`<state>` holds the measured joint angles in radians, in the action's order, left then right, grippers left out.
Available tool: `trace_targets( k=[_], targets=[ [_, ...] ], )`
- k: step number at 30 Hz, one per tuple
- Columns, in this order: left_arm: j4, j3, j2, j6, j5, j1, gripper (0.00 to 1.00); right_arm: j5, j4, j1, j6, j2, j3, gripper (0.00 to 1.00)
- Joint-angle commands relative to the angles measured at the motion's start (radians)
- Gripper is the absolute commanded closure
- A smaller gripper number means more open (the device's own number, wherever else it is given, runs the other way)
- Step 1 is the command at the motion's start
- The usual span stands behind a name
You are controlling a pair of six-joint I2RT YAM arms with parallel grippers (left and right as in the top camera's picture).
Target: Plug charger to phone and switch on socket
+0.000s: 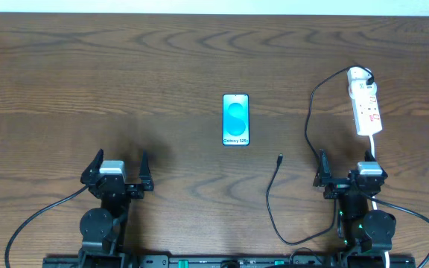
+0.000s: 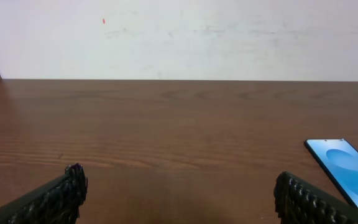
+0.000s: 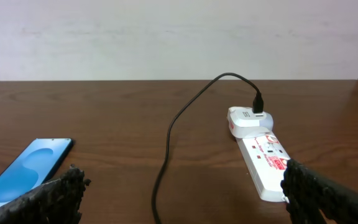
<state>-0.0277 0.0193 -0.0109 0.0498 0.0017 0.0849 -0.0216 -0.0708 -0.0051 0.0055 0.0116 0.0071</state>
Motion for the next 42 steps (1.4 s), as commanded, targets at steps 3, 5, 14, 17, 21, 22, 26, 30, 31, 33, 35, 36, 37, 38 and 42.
trace_targets(
  k=[3, 5, 14, 17, 21, 22, 26, 30, 31, 33, 35, 36, 37, 38, 42],
  targets=[
    [-0.045, -0.015, 0.007, -0.002, -0.01, -0.006, 0.02, 0.008, -0.005, 0.006, -0.014, -0.005, -0.002, 0.01],
    [-0.045, -0.015, 0.007, -0.002, -0.01, -0.006, 0.02, 0.008, -0.005, 0.006, -0.014, -0.005, -0.002, 0.01],
    [0.05, -0.015, 0.007, -0.044, 0.314, -0.006, 0.02, 0.008, -0.005, 0.007, -0.014, -0.005, -0.002, 0.01],
    [0.243, -0.015, 0.007, -0.044, 0.393, -0.006, 0.02, 0.008, -0.005, 0.007, -0.014, -0.005, -0.002, 0.01],
    [0.433, 0.013, 0.006, -0.074, 0.401, -0.006, 0.02, 0.008, -0.005, 0.006, -0.014, -0.005, -0.002, 0.01],
    [0.43, 0.04, 0.001, -0.073, 0.399, -0.006, 0.02, 0.008, -0.005, 0.006, -0.014, -0.005, -0.002, 0.01],
    [0.377, 0.122, -0.069, -0.073, 0.399, -0.006, 0.02, 0.008, -0.005, 0.006, -0.014, -0.005, -0.002, 0.01],
    [0.356, 0.203, -0.21, -0.073, 0.41, -0.006, 0.02, 0.008, -0.005, 0.006, -0.014, -0.005, -0.002, 0.01],
    [0.356, 0.218, -0.241, -0.073, 0.41, -0.006, 0.02, 0.008, -0.005, 0.006, -0.014, -0.005, -0.002, 0.01],
    [0.357, 0.253, -0.31, -0.074, 0.42, -0.005, 0.02, 0.008, -0.005, 0.006, -0.014, -0.005, -0.002, 0.01],
    [0.37, 0.292, -0.383, -0.086, 0.444, -0.005, 0.02, 0.008, -0.005, 0.006, -0.014, -0.005, -0.002, 0.01],
    [0.37, 0.306, -0.406, -0.106, 0.444, -0.005, 0.02, 0.008, -0.005, 0.006, -0.014, -0.005, -0.002, 0.01],
    [0.37, 0.32, -0.428, -0.123, 0.444, -0.005, 0.02, 0.008, -0.005, 0.006, -0.014, -0.005, -0.002, 0.01],
    [0.37, 0.329, -0.445, -0.143, 0.445, -0.005, 0.02, 0.008, -0.005, 0.007, -0.014, -0.005, -0.002, 0.01],
    [0.373, 0.344, -0.499, -0.157, 0.452, -0.005, 0.02, 0.008, -0.005, 0.006, -0.014, -0.005, -0.002, 0.01]
  ],
)
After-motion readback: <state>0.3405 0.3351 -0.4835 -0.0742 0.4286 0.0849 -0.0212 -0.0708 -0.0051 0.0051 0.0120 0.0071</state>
